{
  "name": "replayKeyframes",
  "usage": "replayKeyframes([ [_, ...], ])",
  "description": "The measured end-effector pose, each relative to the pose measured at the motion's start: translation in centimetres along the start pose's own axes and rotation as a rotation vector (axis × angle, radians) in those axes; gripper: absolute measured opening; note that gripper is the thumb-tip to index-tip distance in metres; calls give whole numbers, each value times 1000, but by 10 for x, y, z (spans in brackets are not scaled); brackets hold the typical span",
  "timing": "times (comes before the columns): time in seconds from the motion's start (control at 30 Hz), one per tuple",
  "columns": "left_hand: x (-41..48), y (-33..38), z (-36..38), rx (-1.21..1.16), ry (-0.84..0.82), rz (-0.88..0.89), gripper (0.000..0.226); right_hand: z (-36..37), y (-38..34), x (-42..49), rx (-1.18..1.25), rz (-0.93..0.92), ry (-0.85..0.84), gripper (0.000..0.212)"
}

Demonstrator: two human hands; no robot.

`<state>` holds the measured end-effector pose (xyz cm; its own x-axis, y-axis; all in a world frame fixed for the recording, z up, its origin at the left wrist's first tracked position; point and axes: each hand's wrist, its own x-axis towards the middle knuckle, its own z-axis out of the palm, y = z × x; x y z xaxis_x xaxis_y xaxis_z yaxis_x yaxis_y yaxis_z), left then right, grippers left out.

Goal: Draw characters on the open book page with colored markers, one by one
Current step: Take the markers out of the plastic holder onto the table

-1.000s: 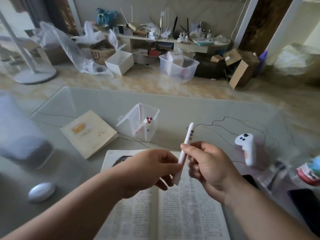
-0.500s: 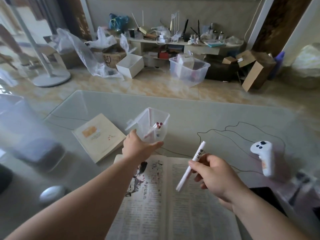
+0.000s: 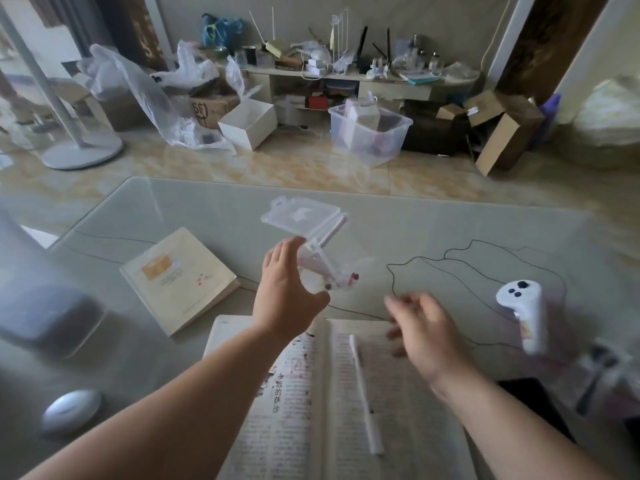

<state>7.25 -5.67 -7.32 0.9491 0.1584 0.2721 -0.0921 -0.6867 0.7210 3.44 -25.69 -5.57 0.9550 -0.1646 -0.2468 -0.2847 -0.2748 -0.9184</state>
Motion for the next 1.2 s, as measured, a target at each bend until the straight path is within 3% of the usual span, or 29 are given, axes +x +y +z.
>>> replayKeyframes([
  [0.07, -7, 9, 3, 101, -4, 167, 73, -2, -18, 6, 459, 184, -28, 23],
  [0.1, -11, 14, 7, 149, 7, 251, 68, -3, -25, 7, 573, 260, -67, 24],
  [0.2, -23, 27, 14, 216, 34, 477, 67, 2, -31, 9, 739, 370, -166, 33],
  [0.3, -31, 37, 12, 247, 49, 571, 74, 4, -29, 12, 777, 421, -77, 37],
  [0.4, -29, 36, 5, 289, 60, 579, 75, 3, -26, 13, 694, 435, 16, 30],
  [0.6, -34, 45, -1, 409, -75, 552, 77, 8, -21, 9, 347, 344, -76, 18],
  [0.8, -28, 55, -9, 445, -38, 546, 79, 5, -9, 19, 83, 210, -8, 26],
  [1.03, -15, 32, -4, 444, -51, 443, 82, 4, 0, 32, -36, 118, 76, 47],
  [1.2, 5, 8, -17, 371, -11, 263, 80, -13, 3, 47, 144, 95, 78, 40],
])
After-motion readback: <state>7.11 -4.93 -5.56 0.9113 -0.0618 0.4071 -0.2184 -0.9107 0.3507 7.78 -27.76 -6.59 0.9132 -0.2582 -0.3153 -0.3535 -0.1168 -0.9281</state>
